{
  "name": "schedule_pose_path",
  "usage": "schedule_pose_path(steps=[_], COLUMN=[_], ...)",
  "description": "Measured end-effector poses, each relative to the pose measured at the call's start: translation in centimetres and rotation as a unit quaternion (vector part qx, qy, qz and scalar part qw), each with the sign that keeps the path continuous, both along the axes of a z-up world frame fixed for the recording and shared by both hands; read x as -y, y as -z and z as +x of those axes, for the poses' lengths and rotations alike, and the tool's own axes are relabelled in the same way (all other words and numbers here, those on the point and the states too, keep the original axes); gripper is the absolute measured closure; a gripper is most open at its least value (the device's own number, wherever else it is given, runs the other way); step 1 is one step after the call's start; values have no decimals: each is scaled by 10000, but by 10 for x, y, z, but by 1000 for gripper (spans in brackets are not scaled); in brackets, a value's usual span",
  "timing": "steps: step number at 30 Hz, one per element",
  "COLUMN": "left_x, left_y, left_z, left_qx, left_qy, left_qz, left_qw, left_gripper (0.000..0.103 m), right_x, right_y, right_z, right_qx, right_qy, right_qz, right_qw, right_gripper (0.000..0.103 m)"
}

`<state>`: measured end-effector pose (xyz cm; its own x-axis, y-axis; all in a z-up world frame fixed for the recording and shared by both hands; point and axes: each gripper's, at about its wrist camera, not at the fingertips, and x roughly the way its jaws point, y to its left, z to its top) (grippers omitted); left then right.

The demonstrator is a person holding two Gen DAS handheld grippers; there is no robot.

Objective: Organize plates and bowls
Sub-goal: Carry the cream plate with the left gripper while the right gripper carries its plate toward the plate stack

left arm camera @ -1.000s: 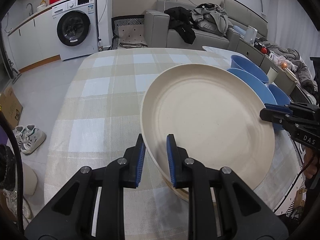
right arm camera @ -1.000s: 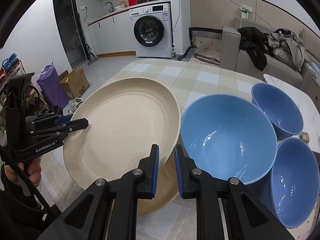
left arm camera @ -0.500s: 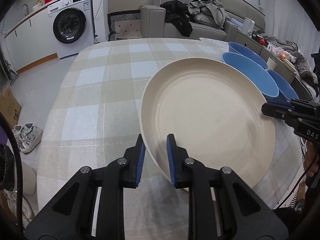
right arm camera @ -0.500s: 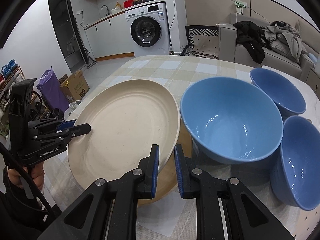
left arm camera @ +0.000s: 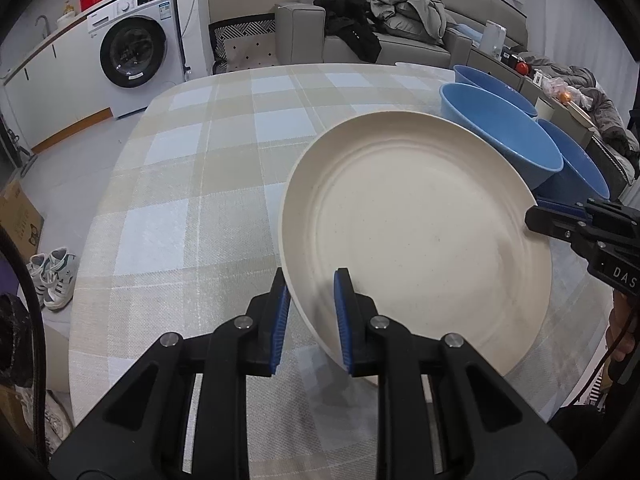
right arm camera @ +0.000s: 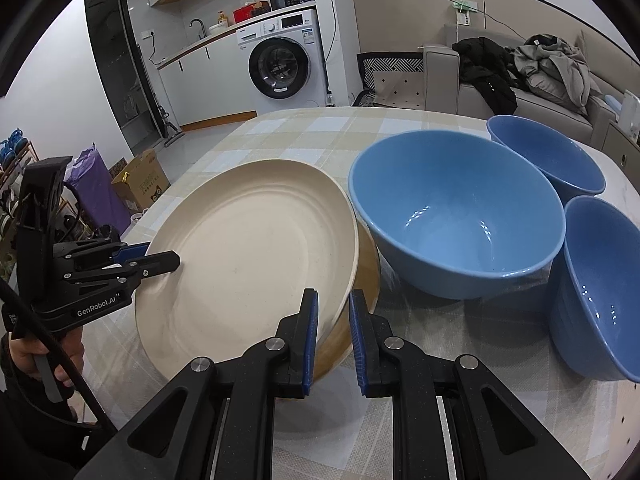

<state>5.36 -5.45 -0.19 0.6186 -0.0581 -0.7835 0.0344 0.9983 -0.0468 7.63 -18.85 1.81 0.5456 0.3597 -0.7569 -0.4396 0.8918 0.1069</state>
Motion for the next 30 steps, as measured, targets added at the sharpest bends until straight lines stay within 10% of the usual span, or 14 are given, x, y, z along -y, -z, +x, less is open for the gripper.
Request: schedule_pose_path(steps=[30], left_x=[14], left_y=[25], left_z=[8], left_qx=[168], left_qy=[-130], left_qz=[409], left_qw=[9989], left_gripper=[82], right_x=[-18], right_y=[23], right_z=[-1], right_qx=[378], right_qy=[241], right_qz=[-668], right_qw=[9968], right_gripper=[87])
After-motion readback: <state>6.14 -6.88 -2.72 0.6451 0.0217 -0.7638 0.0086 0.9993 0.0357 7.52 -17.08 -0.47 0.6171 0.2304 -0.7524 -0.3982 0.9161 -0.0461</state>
